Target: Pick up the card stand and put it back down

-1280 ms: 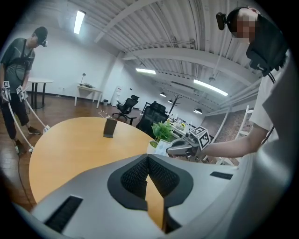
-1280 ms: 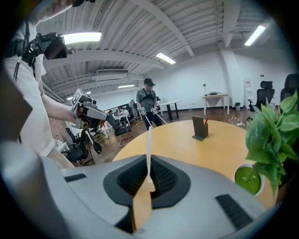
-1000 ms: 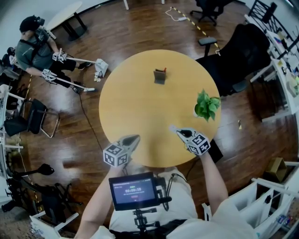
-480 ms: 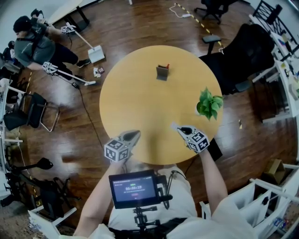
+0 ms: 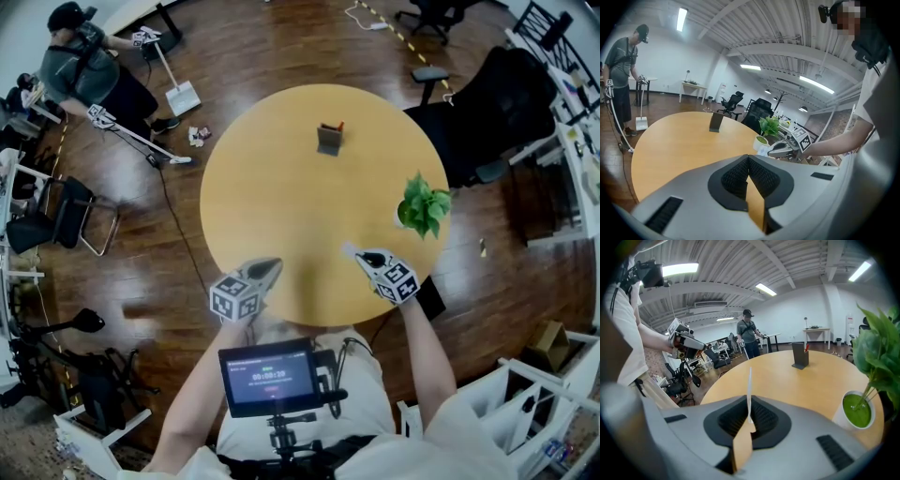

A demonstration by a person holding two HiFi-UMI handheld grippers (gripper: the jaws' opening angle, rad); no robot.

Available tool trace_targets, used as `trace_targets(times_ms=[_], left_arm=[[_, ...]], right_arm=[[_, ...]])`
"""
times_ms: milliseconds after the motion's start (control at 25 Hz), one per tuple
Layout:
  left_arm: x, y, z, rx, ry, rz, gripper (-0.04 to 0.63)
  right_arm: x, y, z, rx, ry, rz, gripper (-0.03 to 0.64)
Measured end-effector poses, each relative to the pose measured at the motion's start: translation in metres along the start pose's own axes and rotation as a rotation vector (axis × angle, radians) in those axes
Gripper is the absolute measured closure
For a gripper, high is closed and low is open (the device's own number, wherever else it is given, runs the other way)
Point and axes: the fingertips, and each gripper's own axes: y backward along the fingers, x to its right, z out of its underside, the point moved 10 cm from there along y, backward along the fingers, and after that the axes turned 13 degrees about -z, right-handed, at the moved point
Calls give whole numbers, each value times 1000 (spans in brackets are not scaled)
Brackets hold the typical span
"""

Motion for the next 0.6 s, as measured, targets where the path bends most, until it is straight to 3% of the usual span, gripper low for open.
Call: trace_targets(times_ms=[600], left_arm=[[-14,-6,17,-44,19,-17,595]], right_arm=[[6,-18,23,-60,-33,-20,586]])
